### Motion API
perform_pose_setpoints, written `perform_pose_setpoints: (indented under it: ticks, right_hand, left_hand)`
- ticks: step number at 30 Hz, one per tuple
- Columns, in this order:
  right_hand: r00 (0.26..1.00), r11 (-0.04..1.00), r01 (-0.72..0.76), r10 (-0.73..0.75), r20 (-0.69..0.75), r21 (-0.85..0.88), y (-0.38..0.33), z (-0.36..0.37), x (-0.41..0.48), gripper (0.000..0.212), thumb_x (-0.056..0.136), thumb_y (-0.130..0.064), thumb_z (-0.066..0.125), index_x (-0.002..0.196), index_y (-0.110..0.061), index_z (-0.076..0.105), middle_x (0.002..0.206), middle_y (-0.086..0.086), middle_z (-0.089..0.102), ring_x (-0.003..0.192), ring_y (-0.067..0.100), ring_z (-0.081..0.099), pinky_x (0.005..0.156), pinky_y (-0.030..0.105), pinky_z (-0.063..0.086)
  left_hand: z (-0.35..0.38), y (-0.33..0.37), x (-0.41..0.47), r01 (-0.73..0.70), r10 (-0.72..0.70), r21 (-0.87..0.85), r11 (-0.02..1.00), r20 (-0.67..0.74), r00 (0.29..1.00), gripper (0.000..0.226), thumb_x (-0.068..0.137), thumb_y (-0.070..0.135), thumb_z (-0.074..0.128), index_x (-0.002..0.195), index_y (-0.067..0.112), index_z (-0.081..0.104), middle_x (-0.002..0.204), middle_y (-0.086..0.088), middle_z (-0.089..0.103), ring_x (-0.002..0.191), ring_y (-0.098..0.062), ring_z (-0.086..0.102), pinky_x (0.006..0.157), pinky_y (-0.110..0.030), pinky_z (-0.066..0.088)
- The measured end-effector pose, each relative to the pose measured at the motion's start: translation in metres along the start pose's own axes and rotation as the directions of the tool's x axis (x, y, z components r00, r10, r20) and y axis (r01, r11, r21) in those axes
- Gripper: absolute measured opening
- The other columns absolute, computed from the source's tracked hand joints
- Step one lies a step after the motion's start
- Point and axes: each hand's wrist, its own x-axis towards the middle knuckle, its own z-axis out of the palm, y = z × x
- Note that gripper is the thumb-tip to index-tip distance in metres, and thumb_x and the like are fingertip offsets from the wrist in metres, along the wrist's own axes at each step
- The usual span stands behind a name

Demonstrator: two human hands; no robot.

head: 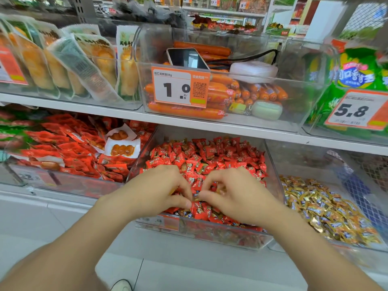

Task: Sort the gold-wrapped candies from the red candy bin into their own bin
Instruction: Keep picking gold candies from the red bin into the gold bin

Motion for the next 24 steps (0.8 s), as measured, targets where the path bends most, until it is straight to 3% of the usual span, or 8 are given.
perform_pose_setpoints:
  ticks: [4,8,11,14,17,20,24]
  right_hand:
    - [0.998,0.979,-0.063,0.06,-0.025,-0.191,-0.015,0.027,-0.003,0.057,0.076,-0.086,0.063,0.1,-0.035,0.073,0.081,-0.012,0.069,0.087,0.013,0.065,0.071,0.033,0.053]
    - [0.993,0.96,-0.116,0.116,-0.015,-0.256,-0.019,0.031,0.002,0.039,0.08,-0.066,0.073,0.1,-0.033,0.074,0.089,-0.008,0.071,0.094,0.022,0.068,0.069,0.033,0.049]
    - [0.988,0.932,-0.148,0.153,-0.013,-0.33,-0.005,0.014,-0.003,0.023,0.082,-0.049,0.073,0.099,-0.034,0.075,0.092,-0.009,0.071,0.099,0.023,0.069,0.071,0.033,0.048]
    - [0.985,0.895,-0.167,0.172,-0.026,-0.413,0.011,-0.001,-0.014,0.028,0.085,-0.057,0.075,0.104,-0.036,0.074,0.1,-0.009,0.071,0.104,0.022,0.068,0.074,0.033,0.046]
    - [0.989,0.896,-0.147,0.143,-0.041,-0.42,0.012,-0.006,-0.018,0.037,0.085,-0.067,0.073,0.107,-0.038,0.072,0.1,-0.011,0.071,0.104,0.02,0.067,0.072,0.032,0.042]
    - [0.995,0.931,-0.088,0.067,-0.071,-0.354,0.001,-0.006,-0.013,0.04,0.091,-0.074,0.059,0.1,-0.037,0.073,0.081,-0.01,0.071,0.091,0.015,0.067,0.067,0.031,0.043]
    - [0.997,0.963,0.072,-0.06,0.052,-0.26,-0.01,0.005,-0.004,0.032,0.097,-0.063,0.059,0.113,-0.038,0.069,0.094,-0.013,0.074,0.098,0.017,0.068,0.075,0.035,0.053]
  left_hand:
    - [0.001,0.0,-0.001,0.145,-0.14,0.144,0.979,-0.049,0.989,0.017,0.088,0.059,0.074,0.102,0.049,0.076,0.094,0.017,0.044,0.087,-0.005,0.049,0.073,-0.032,0.043]
    - [0.001,-0.004,0.007,0.255,-0.219,0.231,0.939,-0.169,0.961,0.015,0.093,0.054,0.071,0.104,0.045,0.075,0.099,0.014,0.047,0.096,-0.017,0.062,0.075,-0.033,0.045]
    - [0.0,-0.01,0.014,0.274,-0.225,0.263,0.925,-0.203,0.953,0.017,0.094,0.052,0.071,0.108,0.043,0.074,0.103,0.012,0.045,0.096,-0.022,0.063,0.075,-0.034,0.048]
    - [0.002,-0.011,0.017,0.286,-0.226,0.275,0.918,-0.232,0.946,0.016,0.094,0.048,0.073,0.107,0.039,0.074,0.106,0.009,0.045,0.092,-0.025,0.064,0.072,-0.036,0.051]
    - [0.001,-0.006,0.016,0.283,-0.225,0.205,0.937,-0.267,0.937,0.016,0.09,0.051,0.077,0.092,0.036,0.072,0.1,0.012,0.043,0.09,-0.021,0.062,0.072,-0.036,0.05]
    - [-0.004,0.001,0.006,0.208,-0.188,0.073,0.975,-0.216,0.958,0.03,0.074,0.062,0.085,0.075,0.034,0.072,0.089,0.016,0.05,0.083,-0.004,0.056,0.071,-0.031,0.047]
    - [-0.005,0.005,-0.001,0.149,-0.149,0.073,0.986,-0.004,0.989,0.041,0.066,0.066,0.088,0.087,0.032,0.079,0.087,0.019,0.061,0.081,0.0,0.058,0.072,-0.029,0.052]
